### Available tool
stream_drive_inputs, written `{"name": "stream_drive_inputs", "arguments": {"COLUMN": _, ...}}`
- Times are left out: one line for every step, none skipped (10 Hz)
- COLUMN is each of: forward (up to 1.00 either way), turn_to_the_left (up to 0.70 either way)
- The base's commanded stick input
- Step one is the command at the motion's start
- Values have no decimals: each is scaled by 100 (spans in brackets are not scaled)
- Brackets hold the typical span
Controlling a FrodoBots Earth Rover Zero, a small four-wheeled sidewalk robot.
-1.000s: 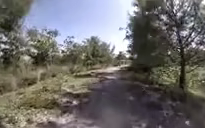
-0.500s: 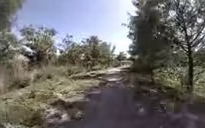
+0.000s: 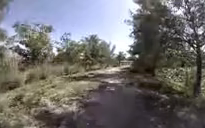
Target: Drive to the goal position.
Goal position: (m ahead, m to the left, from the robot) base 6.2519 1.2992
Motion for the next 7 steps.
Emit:
{"name": "stream_drive_inputs", "arguments": {"forward": 70, "turn_to_the_left": 0}}
{"name": "stream_drive_inputs", "arguments": {"forward": 70, "turn_to_the_left": 0}}
{"name": "stream_drive_inputs", "arguments": {"forward": 70, "turn_to_the_left": 0}}
{"name": "stream_drive_inputs", "arguments": {"forward": 70, "turn_to_the_left": 0}}
{"name": "stream_drive_inputs", "arguments": {"forward": 70, "turn_to_the_left": 0}}
{"name": "stream_drive_inputs", "arguments": {"forward": 70, "turn_to_the_left": 0}}
{"name": "stream_drive_inputs", "arguments": {"forward": 70, "turn_to_the_left": 0}}
